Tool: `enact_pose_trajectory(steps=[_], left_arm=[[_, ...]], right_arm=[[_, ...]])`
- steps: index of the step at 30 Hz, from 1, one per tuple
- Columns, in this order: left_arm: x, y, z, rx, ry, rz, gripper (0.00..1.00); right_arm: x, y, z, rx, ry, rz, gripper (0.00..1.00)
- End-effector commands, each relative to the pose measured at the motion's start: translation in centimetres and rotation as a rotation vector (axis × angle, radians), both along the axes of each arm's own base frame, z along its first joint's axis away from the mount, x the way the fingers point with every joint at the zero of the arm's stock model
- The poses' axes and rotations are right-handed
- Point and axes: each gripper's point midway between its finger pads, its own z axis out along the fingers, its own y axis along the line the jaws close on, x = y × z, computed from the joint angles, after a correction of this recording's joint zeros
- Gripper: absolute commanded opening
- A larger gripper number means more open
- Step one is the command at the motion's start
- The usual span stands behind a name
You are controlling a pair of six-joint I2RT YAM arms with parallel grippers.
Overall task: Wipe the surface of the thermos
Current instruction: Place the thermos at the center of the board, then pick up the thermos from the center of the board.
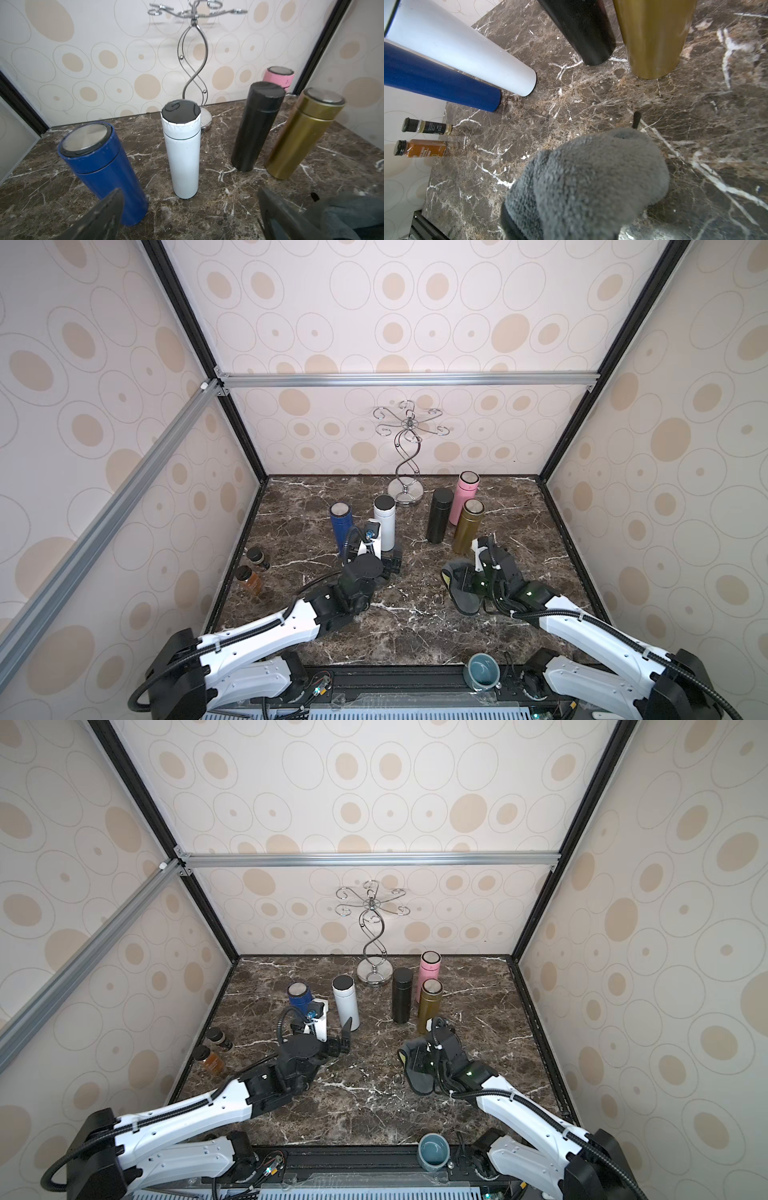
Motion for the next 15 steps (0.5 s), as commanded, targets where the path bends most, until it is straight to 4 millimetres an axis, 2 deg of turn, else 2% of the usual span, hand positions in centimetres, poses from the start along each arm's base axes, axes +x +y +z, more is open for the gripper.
enact_pose_trajectory(steps=[1,6,11,15], left_arm=[[1.9,0.3,0.1,-0.077,-0.041,0.072,1.0],[4.5,-0.3,-1.7,-0.078,-0.031,0.095,1.0],[6.9,-2.0,-3.2,-0.055,-0.02,0.1,1.0],[8.1,-2.6,-4.2,-0.063,-0.03,0.101,1.0]], right_arm=[[1.1,0.7,1.7,0.025,-0.045,0.008,0.0],[1.2,0.5,2.0,0.028,-0.062,0.001,0.0],[0.8,0.0,2.3,0.021,-0.073,-0.01,0.0],[0.5,-0.6,2.5,0.018,-0.084,-0.02,0.0]])
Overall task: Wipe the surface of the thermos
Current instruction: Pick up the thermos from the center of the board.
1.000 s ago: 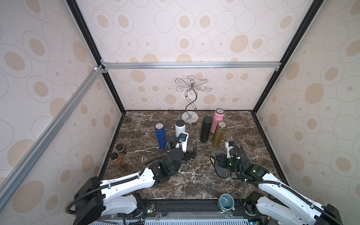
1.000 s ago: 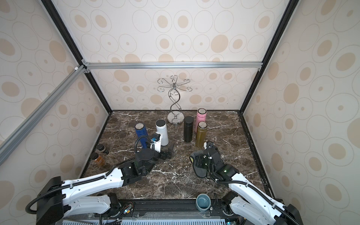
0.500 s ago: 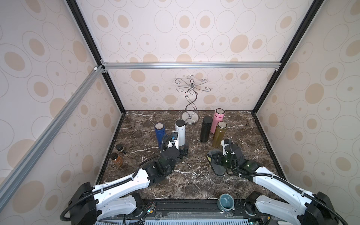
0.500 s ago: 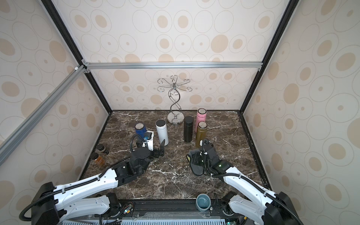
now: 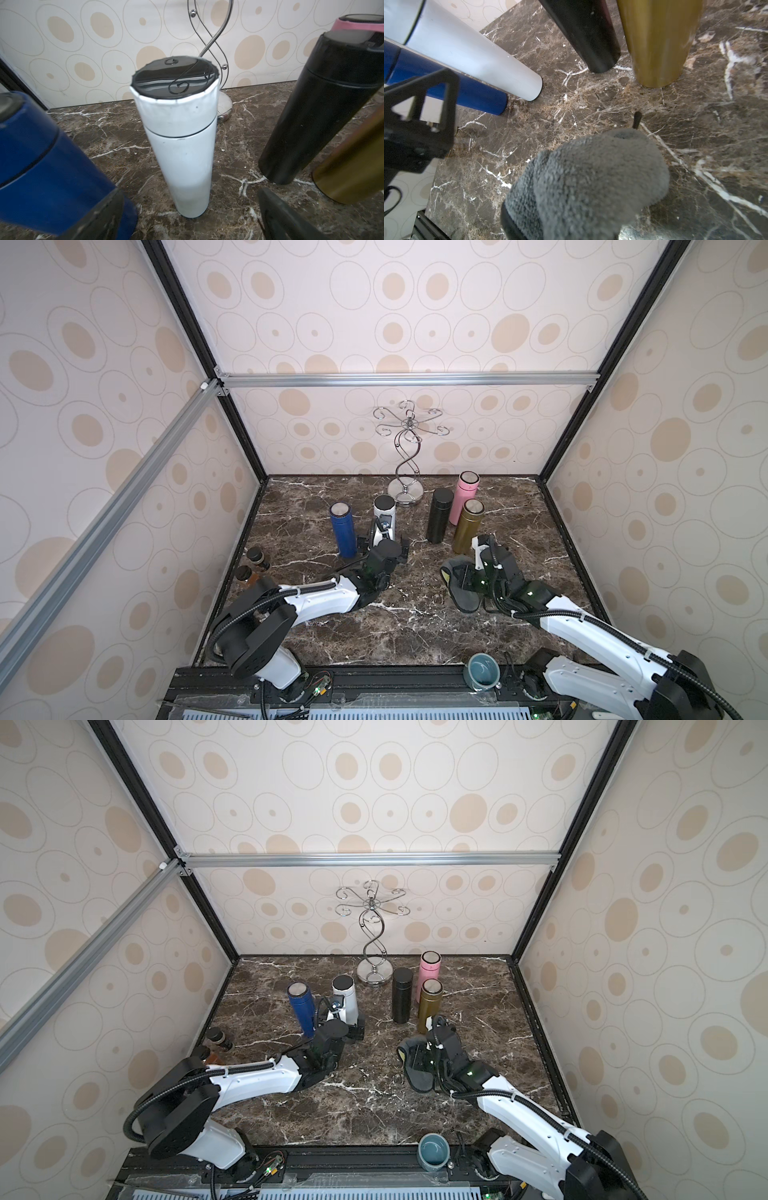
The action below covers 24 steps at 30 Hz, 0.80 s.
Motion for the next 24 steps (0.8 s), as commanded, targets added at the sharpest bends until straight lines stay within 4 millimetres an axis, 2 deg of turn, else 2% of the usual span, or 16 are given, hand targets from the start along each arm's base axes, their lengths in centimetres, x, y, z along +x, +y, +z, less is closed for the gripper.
enact_pose_trajectory(steps=[1,24], left_arm=[[1.5,-0.6,2.4,-0.089,-0.076,0.019,1.0],[4.4,0.3,-0.1,-0.109,-0.135,0.112,1.0]], right_arm=[[0.2,-0.7,1.0,-0.003,-0.031,-0.026,0.0],[0.3,-1.0,1.1,-0.003,-0.035,-0.024,0.0]])
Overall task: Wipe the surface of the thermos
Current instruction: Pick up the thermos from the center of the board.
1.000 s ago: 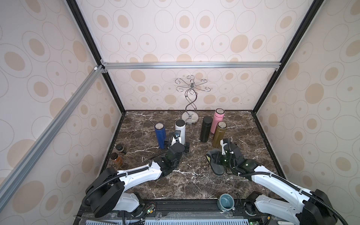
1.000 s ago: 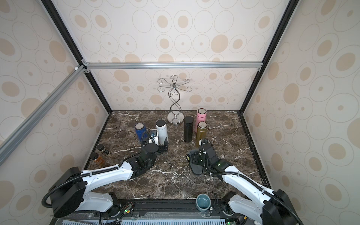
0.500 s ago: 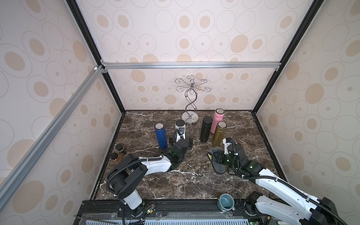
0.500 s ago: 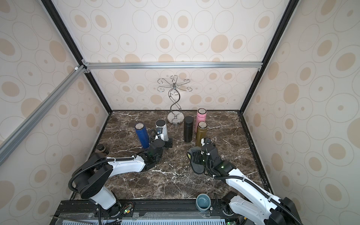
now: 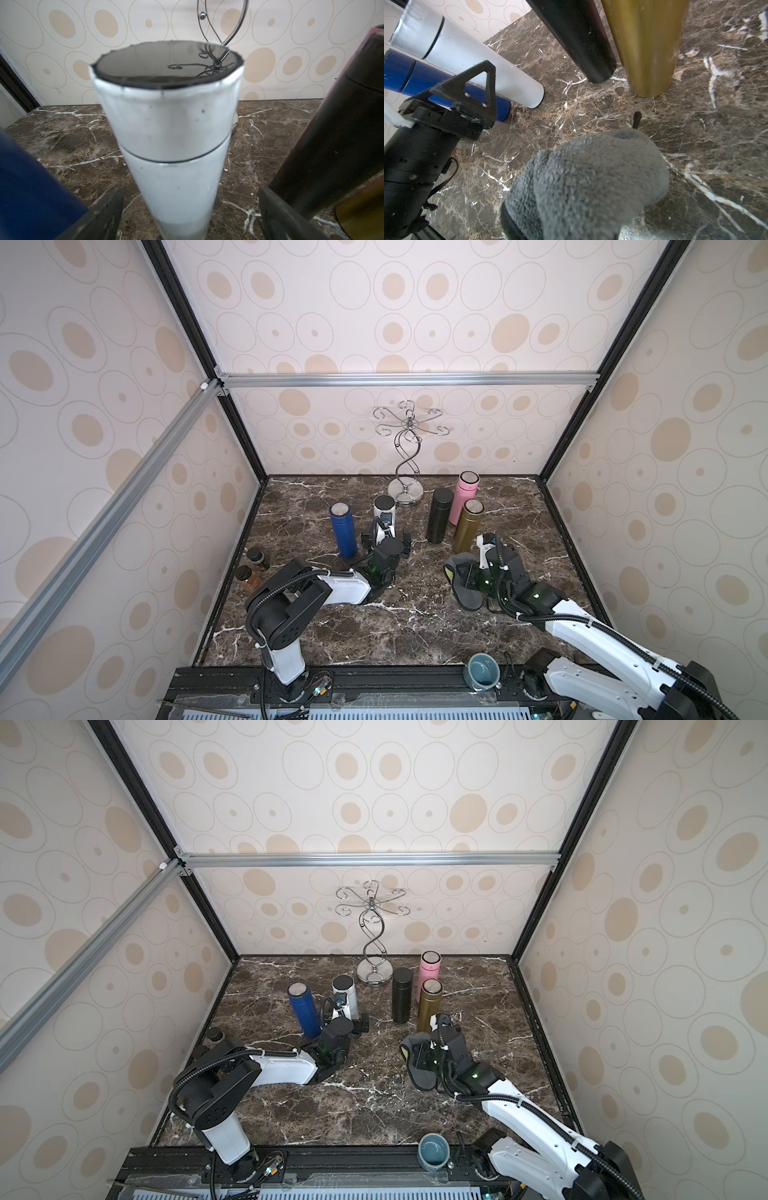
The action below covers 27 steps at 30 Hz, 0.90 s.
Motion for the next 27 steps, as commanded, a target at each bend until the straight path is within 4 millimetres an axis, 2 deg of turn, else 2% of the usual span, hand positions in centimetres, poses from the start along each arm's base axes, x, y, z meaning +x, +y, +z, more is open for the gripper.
enact_pose_trajectory(steps=[1,12,27], left_arm=[[1.1,0.4,2.0,-0.053,-0.068,0.046,1.0],[2.5,0.8,1.2,-0.082,-0.061,0.073,1.0],[3.8,0.9,0.0,-0.071,-0.083,0.084,0.95]], right_arm=[[0.1,-0.2,0.3,0.0,-0.01,-0.003,0.0],[0.0,-0.5,0.2,0.0,-0.012,-0.012,0.0],[0.1,-0.7,-0.2,0.002,-0.002,-0.018,0.0]])
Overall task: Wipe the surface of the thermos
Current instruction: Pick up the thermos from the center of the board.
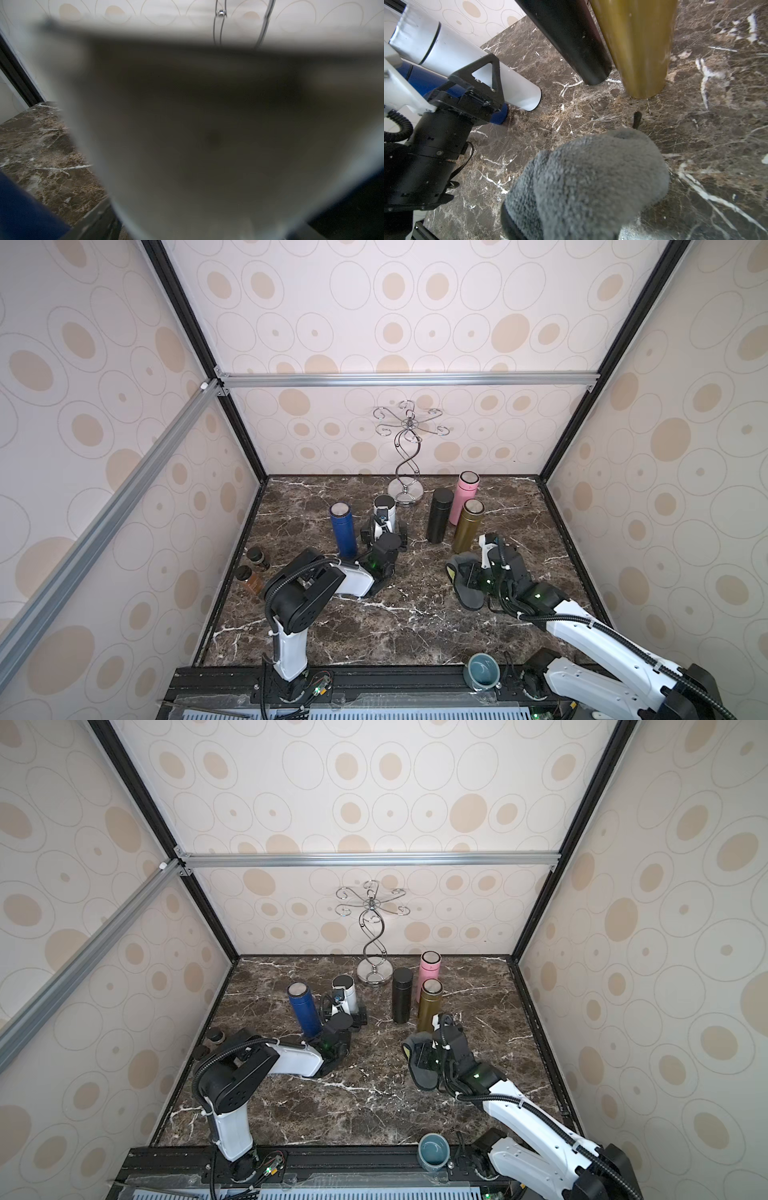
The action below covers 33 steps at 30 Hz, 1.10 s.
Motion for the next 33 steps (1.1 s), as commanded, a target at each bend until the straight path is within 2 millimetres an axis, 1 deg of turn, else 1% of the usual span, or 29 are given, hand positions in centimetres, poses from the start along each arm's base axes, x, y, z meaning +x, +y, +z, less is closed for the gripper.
enact_pose_trajectory(steps=[1,9,15,20,26,27,29,32,33], left_arm=[[0.99,0.1,1.42,-0.041,-0.053,0.03,0.94],[1.65,-0.35,1.44,-0.039,-0.066,0.031,0.91],[1.58,-0.05,1.35,-0.037,-0.072,0.038,0.82],[1.55,0.01,1.45,-0.026,-0.076,0.04,0.66],[1.41,0.0,1.43,-0.015,-0.077,0.029,0.58],[1.33,0.04,1.47,-0.01,-0.08,0.028,0.55],[1.21,0.04,1.57,0.001,-0.083,0.018,0.4],[1.09,-0.12,1.78,0.012,-0.086,0.0,0.07],[1.05,-0.16,1.96,0.016,-0.086,-0.006,0.0]], right_arm=[[-0.1,-0.18,-0.21,0.003,-0.001,-0.002,0.0],[-0.09,-0.34,-0.04,-0.002,-0.007,-0.008,0.0],[-0.11,-0.56,-0.03,-0.006,-0.008,-0.015,0.0],[-0.03,-0.55,0.02,-0.003,-0.011,-0.017,0.0],[-0.09,-0.47,-0.03,0.001,-0.006,-0.015,0.0],[-0.15,-0.49,-0.06,0.001,-0.005,-0.016,0.0],[-0.17,-0.55,-0.06,0.002,-0.006,-0.018,0.0],[-0.2,-0.5,-0.02,0.004,-0.007,-0.015,0.0],[-0.19,-0.45,0.03,0.007,-0.008,-0.013,0.0]])
